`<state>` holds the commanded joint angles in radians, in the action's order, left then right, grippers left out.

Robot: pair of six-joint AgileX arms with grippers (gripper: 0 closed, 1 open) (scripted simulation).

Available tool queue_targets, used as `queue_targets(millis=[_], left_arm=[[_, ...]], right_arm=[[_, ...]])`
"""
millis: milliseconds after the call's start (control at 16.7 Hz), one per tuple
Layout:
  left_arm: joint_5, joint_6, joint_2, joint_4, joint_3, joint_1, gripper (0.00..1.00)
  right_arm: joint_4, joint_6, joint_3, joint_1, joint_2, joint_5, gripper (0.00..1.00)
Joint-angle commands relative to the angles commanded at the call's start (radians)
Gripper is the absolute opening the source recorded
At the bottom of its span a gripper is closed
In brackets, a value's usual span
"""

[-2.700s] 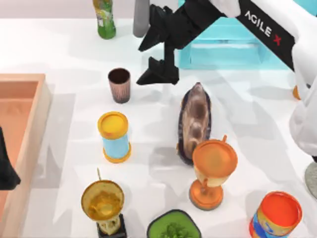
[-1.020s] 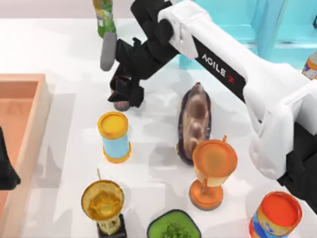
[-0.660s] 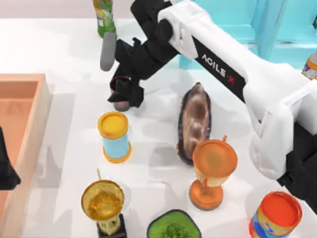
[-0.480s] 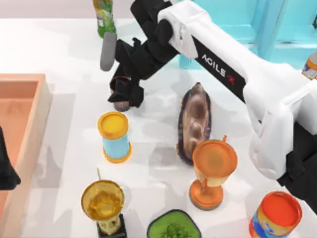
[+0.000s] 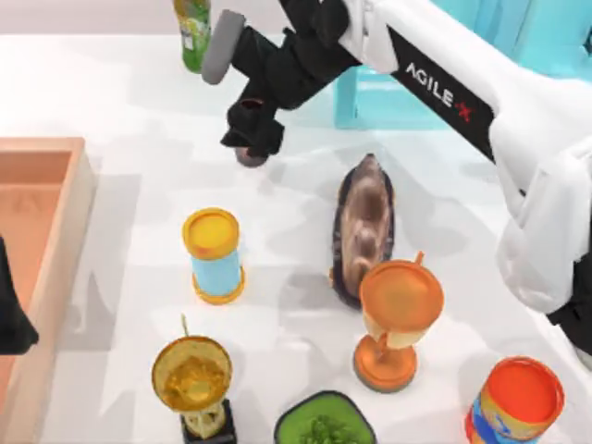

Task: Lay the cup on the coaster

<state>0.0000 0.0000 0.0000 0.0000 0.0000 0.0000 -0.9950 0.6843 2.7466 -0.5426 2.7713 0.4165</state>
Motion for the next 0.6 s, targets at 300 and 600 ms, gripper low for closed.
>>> queue_targets(millis=[300,600], left_arm=[[0.000,0.000,0.000,0.000,0.000,0.000,1.00],[0.000,0.000,0.000,0.000,0.000,0.000,1.00]], right_arm=[[0.127,-0.185,-0.337,0.005,-0.363,-0.152,0.00],[0.220,-0.317,-0.747,0.031,-0.751,-0.237,0.00]])
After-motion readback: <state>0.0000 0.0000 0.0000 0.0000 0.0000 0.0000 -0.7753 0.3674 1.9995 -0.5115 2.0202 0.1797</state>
